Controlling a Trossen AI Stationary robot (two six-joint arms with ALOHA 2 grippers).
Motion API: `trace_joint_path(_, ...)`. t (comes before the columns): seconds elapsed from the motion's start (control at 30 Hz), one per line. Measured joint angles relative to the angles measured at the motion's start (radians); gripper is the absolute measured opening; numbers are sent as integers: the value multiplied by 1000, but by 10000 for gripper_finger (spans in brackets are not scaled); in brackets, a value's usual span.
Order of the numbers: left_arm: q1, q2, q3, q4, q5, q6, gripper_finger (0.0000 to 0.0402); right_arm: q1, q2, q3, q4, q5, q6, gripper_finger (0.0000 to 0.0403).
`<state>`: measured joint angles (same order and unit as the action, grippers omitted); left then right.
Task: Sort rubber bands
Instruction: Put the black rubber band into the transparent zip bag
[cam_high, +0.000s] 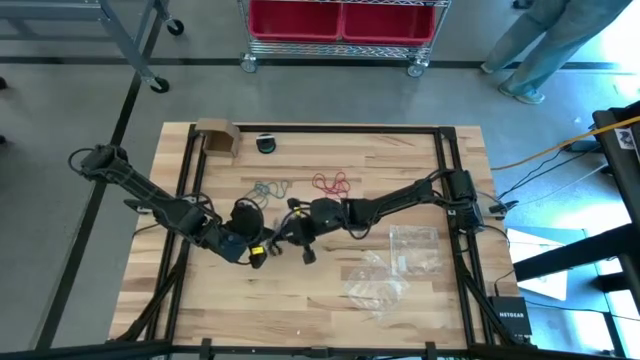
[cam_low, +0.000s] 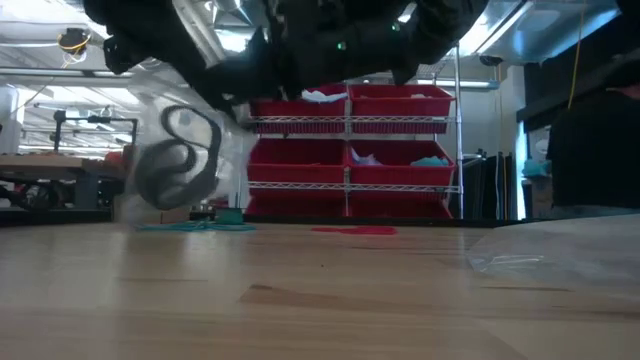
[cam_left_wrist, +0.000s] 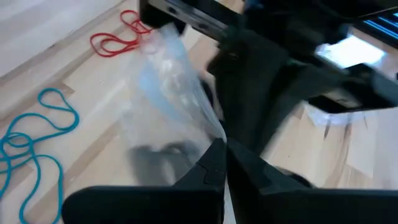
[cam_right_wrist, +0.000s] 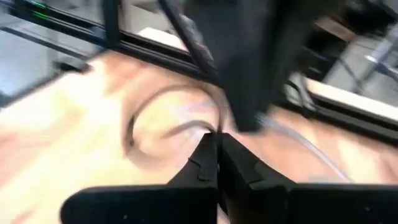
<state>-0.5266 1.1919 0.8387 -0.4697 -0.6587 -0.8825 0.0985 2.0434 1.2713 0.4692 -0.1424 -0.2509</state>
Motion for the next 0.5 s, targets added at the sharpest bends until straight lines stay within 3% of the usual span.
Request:
trace_joint_path(0.17, -1, 0, 0, 0, 0, -4, 0, -1, 0, 0, -44, 78, 101, 0)
trace_joint_path(0.5, -1, 16, 0, 0, 0, 13, 0, -1, -4, 0, -84, 203, 482, 0)
